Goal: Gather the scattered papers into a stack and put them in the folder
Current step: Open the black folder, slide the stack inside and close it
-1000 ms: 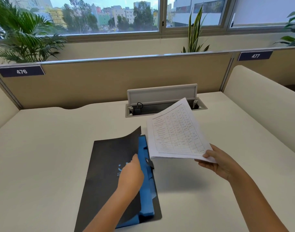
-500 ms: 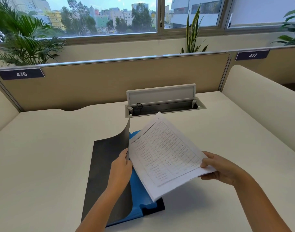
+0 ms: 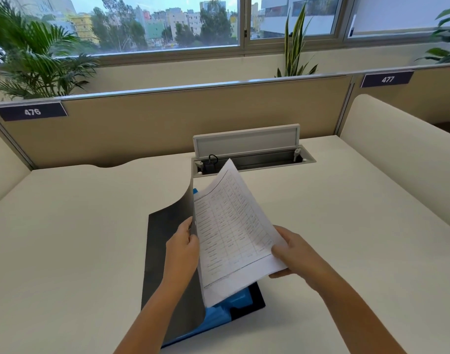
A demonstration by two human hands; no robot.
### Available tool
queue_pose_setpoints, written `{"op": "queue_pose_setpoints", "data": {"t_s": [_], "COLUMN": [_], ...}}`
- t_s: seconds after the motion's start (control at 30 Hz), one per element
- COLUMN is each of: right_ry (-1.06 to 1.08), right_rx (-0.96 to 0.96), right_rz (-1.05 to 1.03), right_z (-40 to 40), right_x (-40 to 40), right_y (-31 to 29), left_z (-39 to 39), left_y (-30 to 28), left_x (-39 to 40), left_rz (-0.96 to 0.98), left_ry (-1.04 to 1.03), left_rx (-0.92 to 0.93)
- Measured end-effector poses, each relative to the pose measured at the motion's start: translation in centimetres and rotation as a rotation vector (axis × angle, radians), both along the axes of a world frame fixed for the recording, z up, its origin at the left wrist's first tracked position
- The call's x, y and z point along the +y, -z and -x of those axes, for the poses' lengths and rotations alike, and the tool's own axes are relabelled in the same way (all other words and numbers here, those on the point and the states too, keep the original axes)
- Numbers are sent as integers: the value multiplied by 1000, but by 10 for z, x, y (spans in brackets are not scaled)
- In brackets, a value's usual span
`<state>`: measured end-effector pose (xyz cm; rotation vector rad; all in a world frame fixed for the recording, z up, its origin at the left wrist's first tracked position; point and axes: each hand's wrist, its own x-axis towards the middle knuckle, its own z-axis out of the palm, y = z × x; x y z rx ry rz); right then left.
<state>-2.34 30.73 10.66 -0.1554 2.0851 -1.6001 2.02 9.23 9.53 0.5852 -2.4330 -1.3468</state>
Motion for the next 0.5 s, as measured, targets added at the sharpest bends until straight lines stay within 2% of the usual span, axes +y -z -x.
{"op": "queue_pose_setpoints", "data": {"t_s": [0.23, 0.37, 0.5], "right_ry": [39, -107, -166], "right_rx": [98, 98, 57], "right_rz": [-26, -37, -58], "right_z": [-9, -35, -46], "right_x": [-4, -25, -45], "right_y": [-1, 19, 42], "left_z": [2, 4, 1], "left_y": [9, 13, 20], "left_x": [8, 19, 37], "left_rz": [31, 29, 37], "left_ry": [20, 13, 28], "left_rx": [-57, -51, -42]}}
